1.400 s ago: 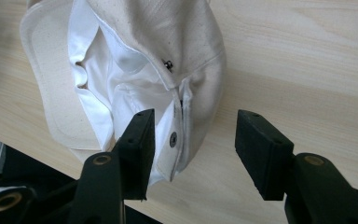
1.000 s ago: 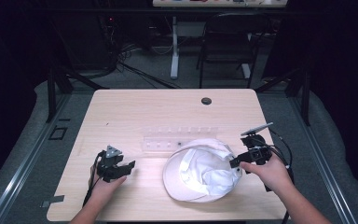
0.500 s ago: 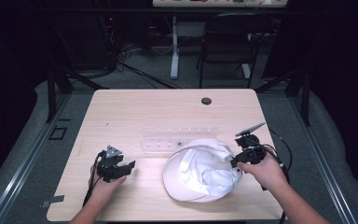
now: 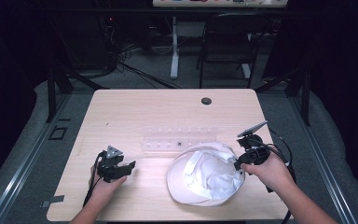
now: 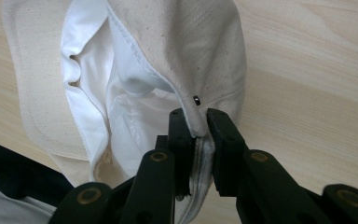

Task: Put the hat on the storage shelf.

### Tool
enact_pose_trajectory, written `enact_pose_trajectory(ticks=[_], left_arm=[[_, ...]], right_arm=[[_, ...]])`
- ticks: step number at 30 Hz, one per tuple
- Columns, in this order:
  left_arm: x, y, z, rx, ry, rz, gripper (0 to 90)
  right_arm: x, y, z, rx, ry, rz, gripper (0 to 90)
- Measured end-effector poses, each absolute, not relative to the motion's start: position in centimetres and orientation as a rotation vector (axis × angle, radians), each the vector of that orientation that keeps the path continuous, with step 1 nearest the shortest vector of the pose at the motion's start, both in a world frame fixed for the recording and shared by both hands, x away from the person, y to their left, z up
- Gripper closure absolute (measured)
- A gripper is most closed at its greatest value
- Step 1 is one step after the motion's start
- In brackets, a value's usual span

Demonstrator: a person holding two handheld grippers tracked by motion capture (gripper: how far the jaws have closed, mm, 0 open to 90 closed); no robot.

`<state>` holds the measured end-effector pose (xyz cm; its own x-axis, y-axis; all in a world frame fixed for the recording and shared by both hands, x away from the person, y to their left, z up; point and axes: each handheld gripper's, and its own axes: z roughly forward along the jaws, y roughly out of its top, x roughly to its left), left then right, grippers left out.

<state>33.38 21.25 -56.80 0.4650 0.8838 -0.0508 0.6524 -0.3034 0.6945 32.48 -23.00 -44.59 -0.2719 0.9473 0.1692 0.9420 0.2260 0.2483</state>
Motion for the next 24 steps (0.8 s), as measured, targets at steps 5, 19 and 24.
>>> enact_pose_trajectory(ticks=[5,19,24], left_arm=[[33.4,21.2,-56.8,2.055,1.272,0.454,42.0],[33.4,21.2,-56.9,2.060,1.271,0.449,42.0],[33.4,21.2,-56.9,2.060,1.272,0.448,42.0]], right_arm=[[32.7,-23.6,-44.2,1.909,2.490,0.433,80.5],[32.7,-24.7,-43.3,2.069,2.475,0.514,81.3],[32.8,-24.9,-42.9,2.141,2.474,0.565,81.3]])
